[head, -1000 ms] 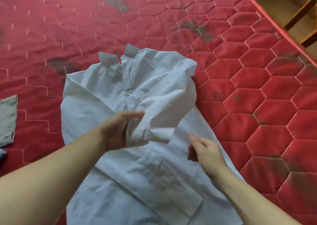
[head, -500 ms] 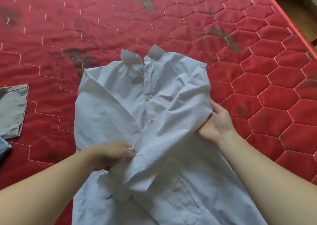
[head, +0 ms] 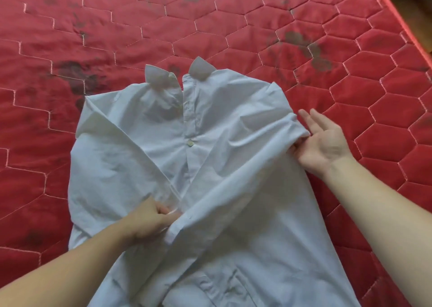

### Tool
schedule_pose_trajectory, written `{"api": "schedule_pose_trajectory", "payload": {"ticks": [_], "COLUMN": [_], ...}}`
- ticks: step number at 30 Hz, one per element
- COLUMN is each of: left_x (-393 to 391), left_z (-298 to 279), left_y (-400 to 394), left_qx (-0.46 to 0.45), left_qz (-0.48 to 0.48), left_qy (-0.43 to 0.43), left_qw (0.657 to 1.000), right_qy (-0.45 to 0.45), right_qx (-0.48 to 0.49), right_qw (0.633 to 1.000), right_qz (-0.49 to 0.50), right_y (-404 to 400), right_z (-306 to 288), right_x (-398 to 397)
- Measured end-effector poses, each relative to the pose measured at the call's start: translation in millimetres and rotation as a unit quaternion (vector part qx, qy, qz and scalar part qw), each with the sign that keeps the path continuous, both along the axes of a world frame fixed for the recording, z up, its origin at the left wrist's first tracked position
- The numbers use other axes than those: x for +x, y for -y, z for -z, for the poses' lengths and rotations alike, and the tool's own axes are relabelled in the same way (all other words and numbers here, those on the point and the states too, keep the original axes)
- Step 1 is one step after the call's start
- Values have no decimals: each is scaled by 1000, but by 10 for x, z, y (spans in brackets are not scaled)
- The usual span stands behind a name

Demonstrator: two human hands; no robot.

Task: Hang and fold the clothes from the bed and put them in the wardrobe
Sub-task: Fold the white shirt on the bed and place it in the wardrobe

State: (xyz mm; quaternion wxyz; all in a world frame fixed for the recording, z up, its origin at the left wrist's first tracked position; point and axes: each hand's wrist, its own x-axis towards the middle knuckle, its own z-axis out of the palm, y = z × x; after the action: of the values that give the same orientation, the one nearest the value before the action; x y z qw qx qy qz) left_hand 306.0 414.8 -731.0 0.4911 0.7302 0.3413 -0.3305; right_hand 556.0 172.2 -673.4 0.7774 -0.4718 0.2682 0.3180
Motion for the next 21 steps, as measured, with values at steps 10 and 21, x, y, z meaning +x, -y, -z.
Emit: {"api": "schedule_pose_trajectory", "payload": {"ticks": [10, 21], "left_x": [-44, -67], "left_z": [45, 57], "left_y": [-24, 78], "left_qx": [11, 135], "left_qz": [-19, -77], "left_qy": [27, 168], "left_qw": [999, 973], "right_qy": [359, 449], "right_qx": [-635, -583], "right_qw": [597, 635], "right_qz": [-333, -232], "right_y": [-118, -749], "right_z": [65, 193], "right_x": [308, 573]}}
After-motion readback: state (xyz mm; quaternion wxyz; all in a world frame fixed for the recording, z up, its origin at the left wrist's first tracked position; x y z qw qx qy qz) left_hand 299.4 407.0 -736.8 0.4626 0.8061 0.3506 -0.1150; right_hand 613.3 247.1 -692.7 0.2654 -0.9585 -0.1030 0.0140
